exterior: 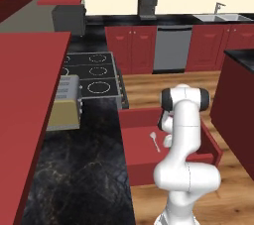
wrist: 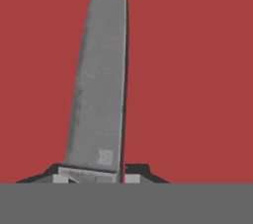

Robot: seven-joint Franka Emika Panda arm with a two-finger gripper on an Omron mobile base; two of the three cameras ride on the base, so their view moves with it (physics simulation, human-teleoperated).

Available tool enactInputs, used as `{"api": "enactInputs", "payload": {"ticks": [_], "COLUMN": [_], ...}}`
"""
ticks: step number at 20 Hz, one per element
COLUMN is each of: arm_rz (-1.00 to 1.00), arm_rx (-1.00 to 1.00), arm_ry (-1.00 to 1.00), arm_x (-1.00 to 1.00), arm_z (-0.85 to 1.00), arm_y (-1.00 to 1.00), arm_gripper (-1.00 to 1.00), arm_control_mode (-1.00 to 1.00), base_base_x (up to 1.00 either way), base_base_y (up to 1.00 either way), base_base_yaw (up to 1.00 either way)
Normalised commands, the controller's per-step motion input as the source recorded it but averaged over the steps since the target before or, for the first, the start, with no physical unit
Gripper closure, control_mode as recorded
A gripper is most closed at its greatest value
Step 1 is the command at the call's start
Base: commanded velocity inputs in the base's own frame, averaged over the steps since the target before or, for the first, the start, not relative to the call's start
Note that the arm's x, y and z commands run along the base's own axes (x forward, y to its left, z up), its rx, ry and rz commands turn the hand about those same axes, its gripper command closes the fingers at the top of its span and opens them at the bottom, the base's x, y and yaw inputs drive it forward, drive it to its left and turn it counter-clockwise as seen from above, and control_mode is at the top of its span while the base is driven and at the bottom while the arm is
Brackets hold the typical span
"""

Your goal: Pick up the metallic utensils from the counter and place them in the open drawer. Make sure not to pick up any wooden utensils.

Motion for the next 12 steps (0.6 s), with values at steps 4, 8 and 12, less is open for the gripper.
{"api": "enactInputs", "payload": {"ticks": [4, 8, 12], "arm_rz": [-0.03, -0.08, -0.13], "arm_rx": [0.00, 0.00, -0.01], "arm_ry": [0.06, 0.06, 0.06], "arm_x": [0.07, -0.09, -0.35], "arm_z": [-0.44, 0.00, 0.38], "arm_y": [0.00, 0.07, 0.01], "arm_gripper": [-1.00, -1.00, -1.00], "arm_control_mode": [-1.00, -1.00, -1.00], "base_base_x": [0.00, 0.00, 0.00], "base_base_y": [0.00, 0.00, 0.00], "base_base_yaw": [0.00, 0.00, 0.00]}}
